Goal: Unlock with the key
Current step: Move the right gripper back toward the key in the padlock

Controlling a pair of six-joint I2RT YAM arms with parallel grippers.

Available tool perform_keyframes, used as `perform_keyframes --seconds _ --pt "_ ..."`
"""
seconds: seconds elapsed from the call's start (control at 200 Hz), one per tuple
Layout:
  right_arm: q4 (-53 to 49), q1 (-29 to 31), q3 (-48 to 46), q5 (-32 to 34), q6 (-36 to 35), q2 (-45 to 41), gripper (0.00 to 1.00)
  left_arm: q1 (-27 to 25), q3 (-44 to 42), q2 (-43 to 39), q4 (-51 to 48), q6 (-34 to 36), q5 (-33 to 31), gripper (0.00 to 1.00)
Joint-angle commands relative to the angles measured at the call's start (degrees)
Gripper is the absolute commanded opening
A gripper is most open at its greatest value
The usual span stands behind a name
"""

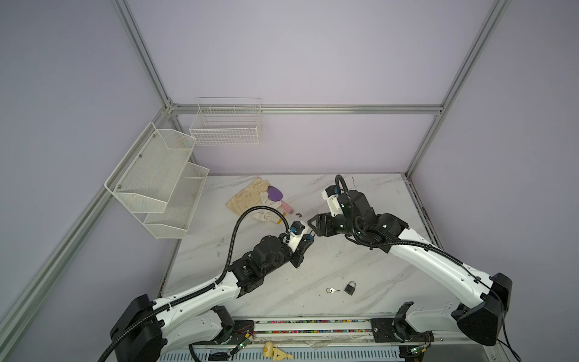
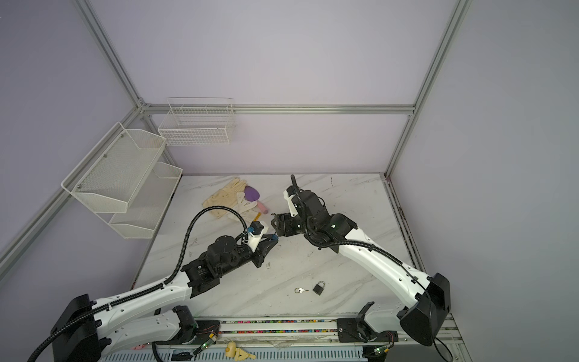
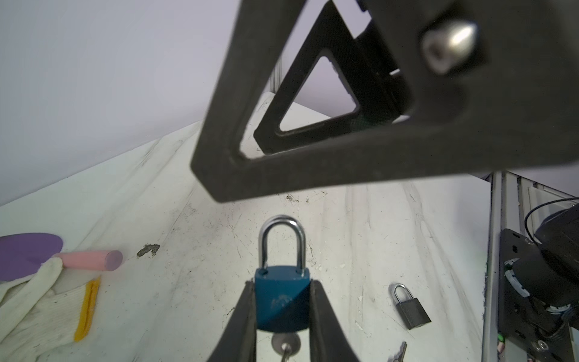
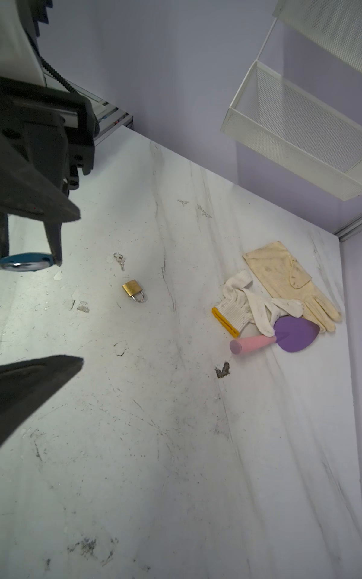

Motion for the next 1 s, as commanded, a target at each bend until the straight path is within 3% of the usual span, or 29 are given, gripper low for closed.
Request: perform_keyframes --seconds 0.0,0.68,0.995 --pt "-4.93 0.47 2.55 3.46 -1.72 0.64 0.7 -0.86 -0.03 -0.04 4.78 3.18 -3.06 0.0" --pt "-11.28 0.47 4.75 8.64 -2.77 6.31 0.72 -2.67 0.33 1.97 6.03 5.59 -4.48 0.0" --pt "-11.49 -1.5 2.63 4.59 -3.02 4.57 0.75 -3.2 -0.9 1.76 8.48 5.23 -5.87 0.0"
